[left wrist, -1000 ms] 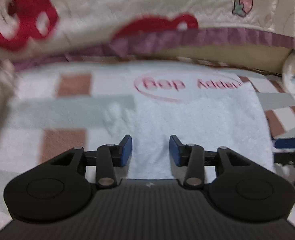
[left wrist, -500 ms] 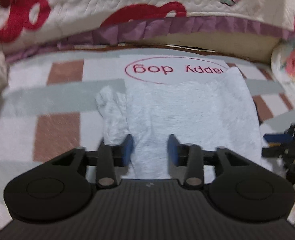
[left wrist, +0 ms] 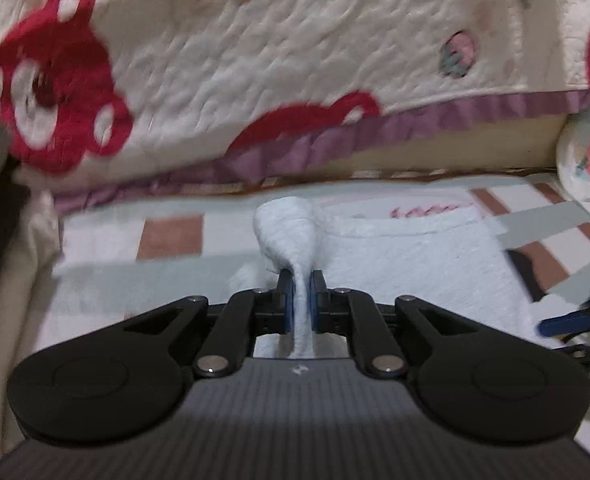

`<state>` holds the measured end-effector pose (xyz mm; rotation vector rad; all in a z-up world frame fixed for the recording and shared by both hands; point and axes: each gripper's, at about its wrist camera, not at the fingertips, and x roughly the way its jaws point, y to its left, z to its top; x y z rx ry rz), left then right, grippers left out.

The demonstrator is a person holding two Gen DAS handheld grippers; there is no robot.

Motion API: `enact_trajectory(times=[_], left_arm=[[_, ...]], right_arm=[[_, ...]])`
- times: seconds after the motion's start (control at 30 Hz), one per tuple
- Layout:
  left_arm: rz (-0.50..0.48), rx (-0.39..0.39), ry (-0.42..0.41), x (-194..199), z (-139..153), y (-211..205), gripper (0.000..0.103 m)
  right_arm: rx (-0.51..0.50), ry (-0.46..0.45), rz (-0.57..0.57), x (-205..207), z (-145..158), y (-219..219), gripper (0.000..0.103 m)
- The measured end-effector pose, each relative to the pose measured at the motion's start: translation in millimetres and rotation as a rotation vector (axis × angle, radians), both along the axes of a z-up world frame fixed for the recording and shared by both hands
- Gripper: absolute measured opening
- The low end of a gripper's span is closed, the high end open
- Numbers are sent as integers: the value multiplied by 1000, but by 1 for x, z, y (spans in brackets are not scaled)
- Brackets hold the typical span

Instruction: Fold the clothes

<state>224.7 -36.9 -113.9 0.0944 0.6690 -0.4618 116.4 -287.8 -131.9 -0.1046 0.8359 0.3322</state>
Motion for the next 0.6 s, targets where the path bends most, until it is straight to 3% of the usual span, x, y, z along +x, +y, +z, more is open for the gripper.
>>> enact_trajectory(times=[0.13, 0.27, 0.33, 0.4, 0.43, 0.47, 0.53, 0.6], left_arm=[[37, -42, 94, 18, -28, 10, 9], [62, -14, 41, 13, -14, 13, 17], [72, 6, -6, 6, 2, 15, 25], [-9, -30, -86, -16, 20, 18, 51], [-81, -55, -63, -23, 22, 18, 55], [-155, -80, -36, -29, 23, 17, 55], [-204, -74, 64, -29, 7, 12, 54], [-156, -5, 87, -22, -9, 10, 48]], right_arm=[[-51, -11, 8, -2, -1, 6, 38], [-103, -22, 14, -3, 0, 12, 40], [-122, -45, 28, -6, 5, 17, 40], [-102, -57, 64, -4, 10, 21, 41], [-92, -50, 79, 1, 11, 22, 41], [-88, -31, 88, 10, 10, 23, 41], [-92, -13, 87, 29, 5, 21, 41], [-77, -13, 57, 49, 3, 13, 43]])
